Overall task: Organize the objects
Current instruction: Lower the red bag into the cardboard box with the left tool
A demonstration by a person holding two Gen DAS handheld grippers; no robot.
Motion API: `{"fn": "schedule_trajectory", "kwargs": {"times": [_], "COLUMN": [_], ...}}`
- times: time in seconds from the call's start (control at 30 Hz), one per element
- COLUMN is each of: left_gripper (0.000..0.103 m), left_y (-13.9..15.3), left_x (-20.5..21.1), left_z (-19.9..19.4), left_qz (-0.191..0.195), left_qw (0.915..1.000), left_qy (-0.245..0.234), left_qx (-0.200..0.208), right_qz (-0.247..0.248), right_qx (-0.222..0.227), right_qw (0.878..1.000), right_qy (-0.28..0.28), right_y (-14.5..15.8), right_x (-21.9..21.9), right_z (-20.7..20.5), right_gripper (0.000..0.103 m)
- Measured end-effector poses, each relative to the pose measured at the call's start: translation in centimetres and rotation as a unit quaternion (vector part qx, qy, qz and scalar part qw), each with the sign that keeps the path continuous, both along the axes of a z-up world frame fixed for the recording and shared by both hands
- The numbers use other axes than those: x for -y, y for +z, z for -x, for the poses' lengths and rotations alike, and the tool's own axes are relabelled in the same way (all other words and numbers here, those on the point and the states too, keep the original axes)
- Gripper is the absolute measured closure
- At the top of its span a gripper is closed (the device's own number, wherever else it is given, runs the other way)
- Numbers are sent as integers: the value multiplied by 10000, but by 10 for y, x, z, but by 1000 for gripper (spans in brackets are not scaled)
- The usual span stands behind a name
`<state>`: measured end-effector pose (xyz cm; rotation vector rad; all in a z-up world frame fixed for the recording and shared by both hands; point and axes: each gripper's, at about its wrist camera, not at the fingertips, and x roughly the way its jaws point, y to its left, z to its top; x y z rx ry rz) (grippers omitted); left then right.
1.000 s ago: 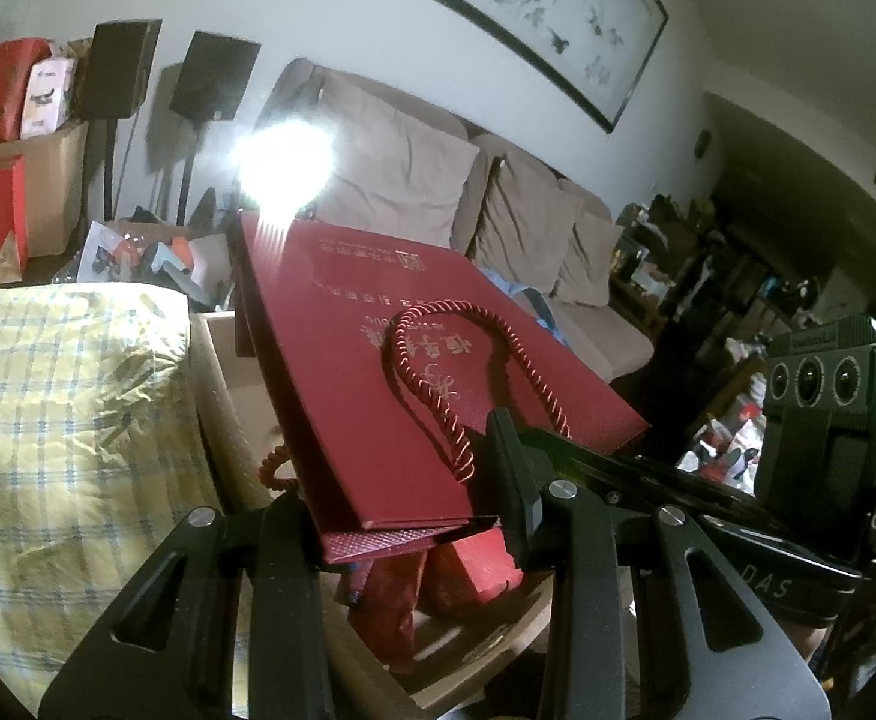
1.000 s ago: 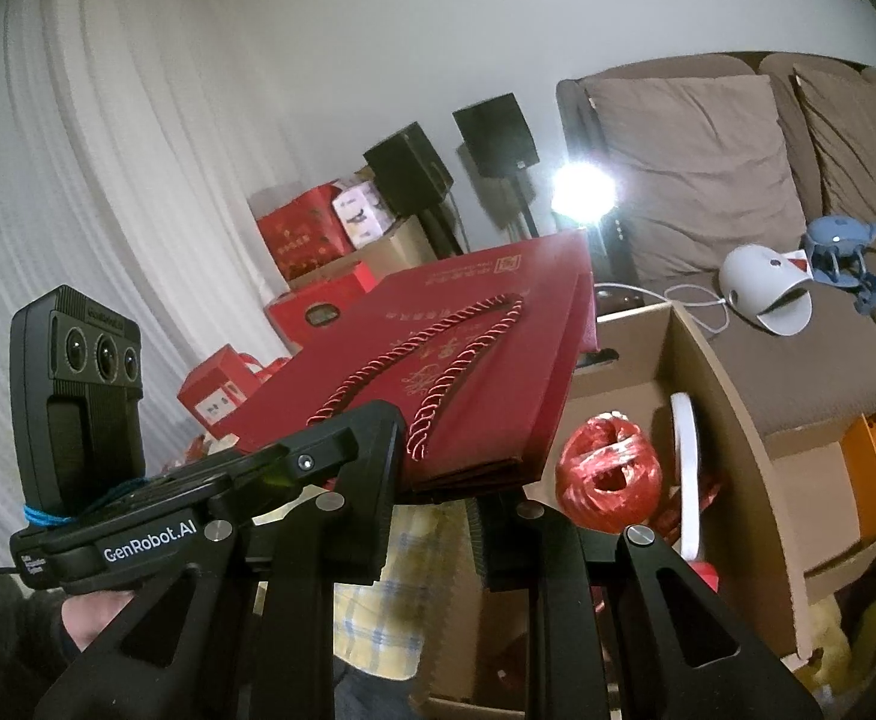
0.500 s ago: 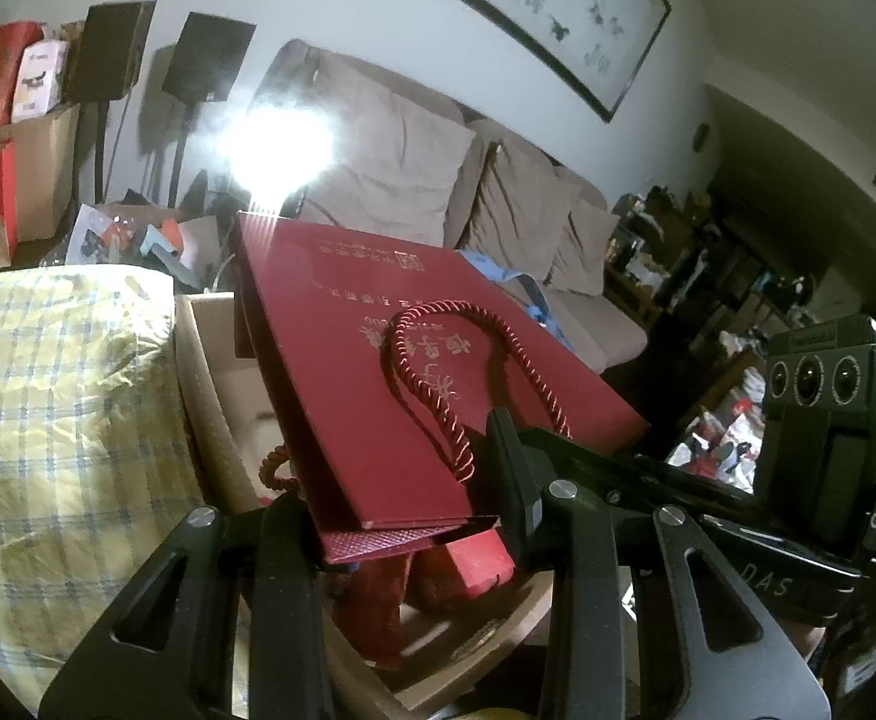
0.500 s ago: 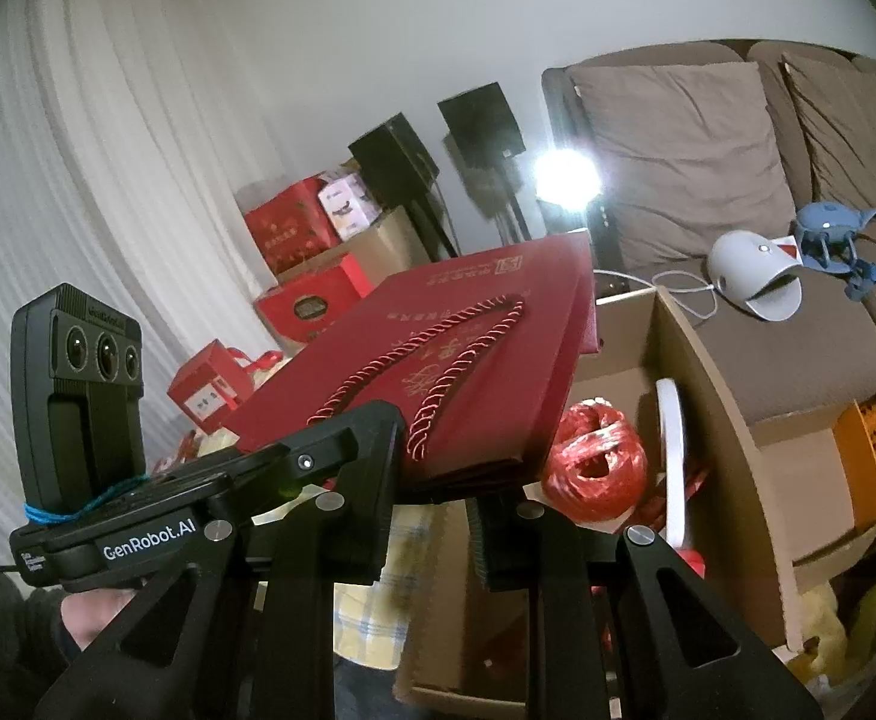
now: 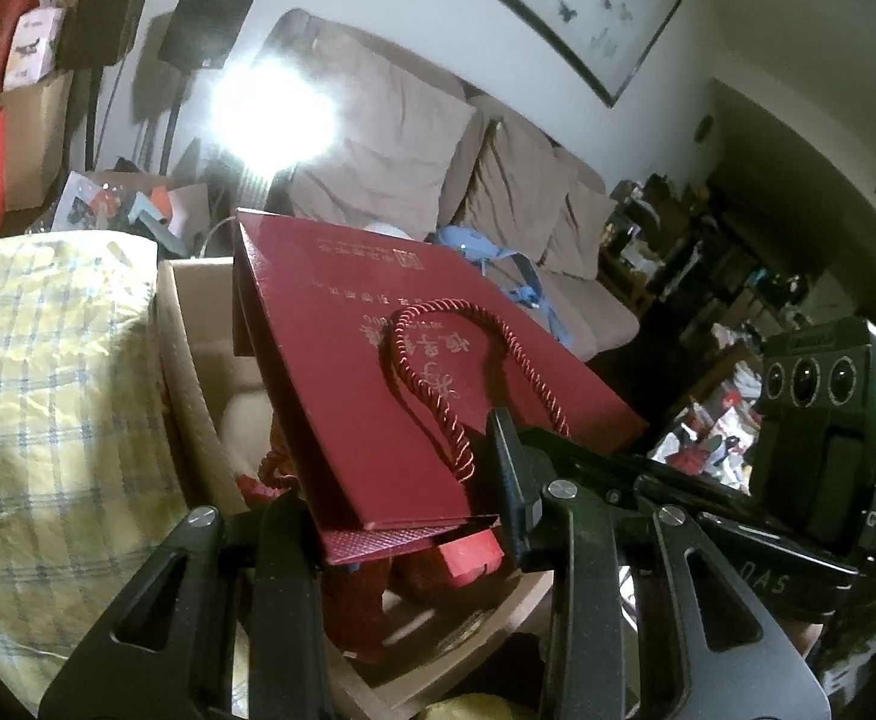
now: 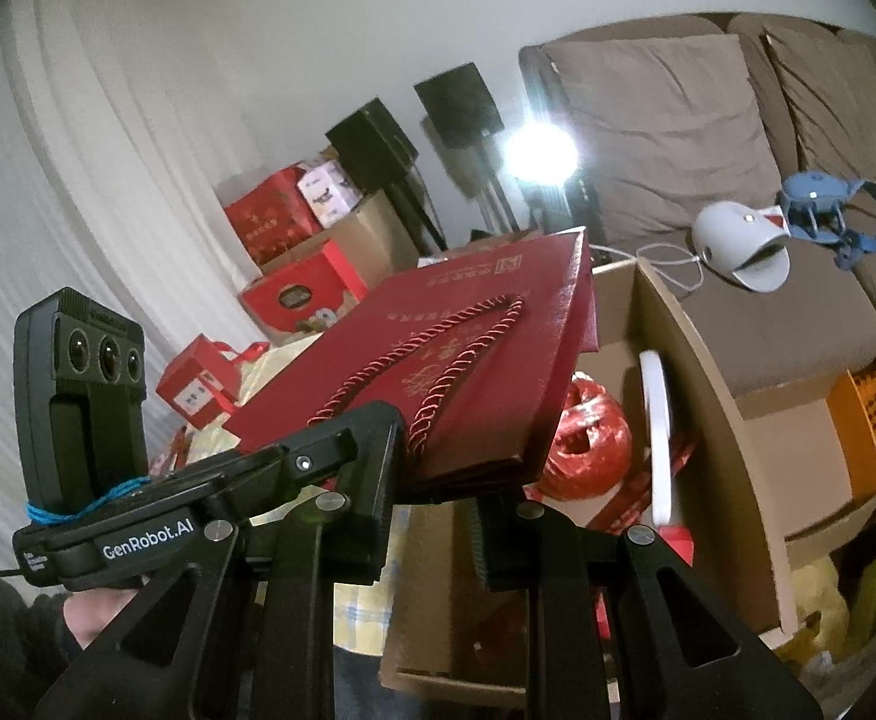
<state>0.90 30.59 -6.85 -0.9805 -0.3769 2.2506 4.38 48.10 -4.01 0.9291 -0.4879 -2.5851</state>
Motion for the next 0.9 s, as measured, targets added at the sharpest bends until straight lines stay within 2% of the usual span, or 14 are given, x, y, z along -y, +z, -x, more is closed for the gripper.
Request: {"fn": "schedule_trajectory", "kwargs": {"times": [0.43, 0.9], "left_gripper": [71, 71], "left_y": [-25, -43], "left_x": [-10, -21], "left_z": [10, 13], "left_qz": [-52, 38], "left_qw": [9985, 9964], "left_qy": [-83, -89], "left_qx": [531, 845], "right_qz": [85, 128], "right_qx": [597, 951], "right_qw": [9981, 9950], "right_qy": [-155, -269], "right_y": [-23, -39], "right_x": [-9, -19], "right_z": [12, 17], "right_gripper": [83, 83]}}
